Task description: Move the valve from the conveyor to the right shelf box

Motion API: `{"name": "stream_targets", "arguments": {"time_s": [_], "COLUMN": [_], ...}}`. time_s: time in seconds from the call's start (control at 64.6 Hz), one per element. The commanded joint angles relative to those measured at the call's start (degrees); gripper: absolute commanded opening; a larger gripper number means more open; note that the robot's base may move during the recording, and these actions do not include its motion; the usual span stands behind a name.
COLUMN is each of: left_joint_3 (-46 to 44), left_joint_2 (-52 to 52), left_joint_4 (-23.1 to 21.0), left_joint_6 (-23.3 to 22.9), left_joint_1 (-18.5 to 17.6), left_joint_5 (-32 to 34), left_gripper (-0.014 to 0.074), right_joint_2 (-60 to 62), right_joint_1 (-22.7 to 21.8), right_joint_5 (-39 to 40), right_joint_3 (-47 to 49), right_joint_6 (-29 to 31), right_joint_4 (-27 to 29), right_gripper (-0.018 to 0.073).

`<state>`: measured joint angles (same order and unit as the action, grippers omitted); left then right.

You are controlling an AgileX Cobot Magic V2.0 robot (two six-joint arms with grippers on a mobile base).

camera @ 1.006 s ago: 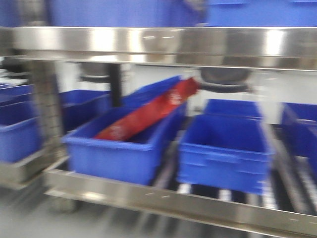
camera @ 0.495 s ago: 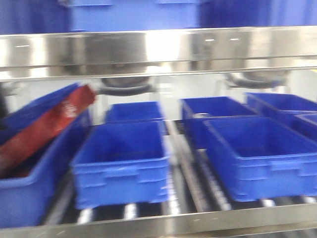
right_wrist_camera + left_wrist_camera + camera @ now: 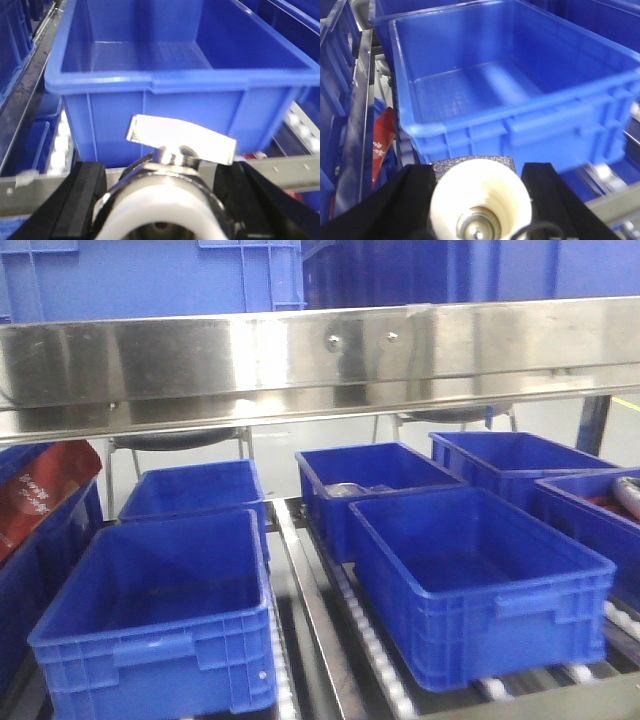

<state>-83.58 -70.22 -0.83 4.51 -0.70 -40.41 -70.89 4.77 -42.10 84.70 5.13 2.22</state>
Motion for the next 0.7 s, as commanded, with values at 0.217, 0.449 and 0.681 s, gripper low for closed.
{"name": "stream_targets", "arguments": {"time_s": [0.217,0.449,0.681], "left_joint_3": [-0.7,-0.7,-0.7], "left_joint_2": [0.8,0.8,0.8], "left_joint_4": [-0.1,-0.1,-0.1], "left_joint_6": [-0.3,-0.3,-0.3], "left_joint_1": [0.0,0.0,0.0], "left_joint_5": [2.8,2.8,2.8], "left_gripper": [-0.0111,-0.0111,-0.0111], "right_joint_2": [0.7,0.7,0.7], "right_joint_1": [-0.1,-0.1,-0.1], "right_joint_5": [4.0,4.0,4.0], "right_joint_3": [1.1,1.1,1.1], "right_joint_6": [0.4,0.4,0.4], "right_joint_4": [-0.2,-0.2,-0.2], "right_gripper": [-0.0154,-0.0154,-0.0154]}}
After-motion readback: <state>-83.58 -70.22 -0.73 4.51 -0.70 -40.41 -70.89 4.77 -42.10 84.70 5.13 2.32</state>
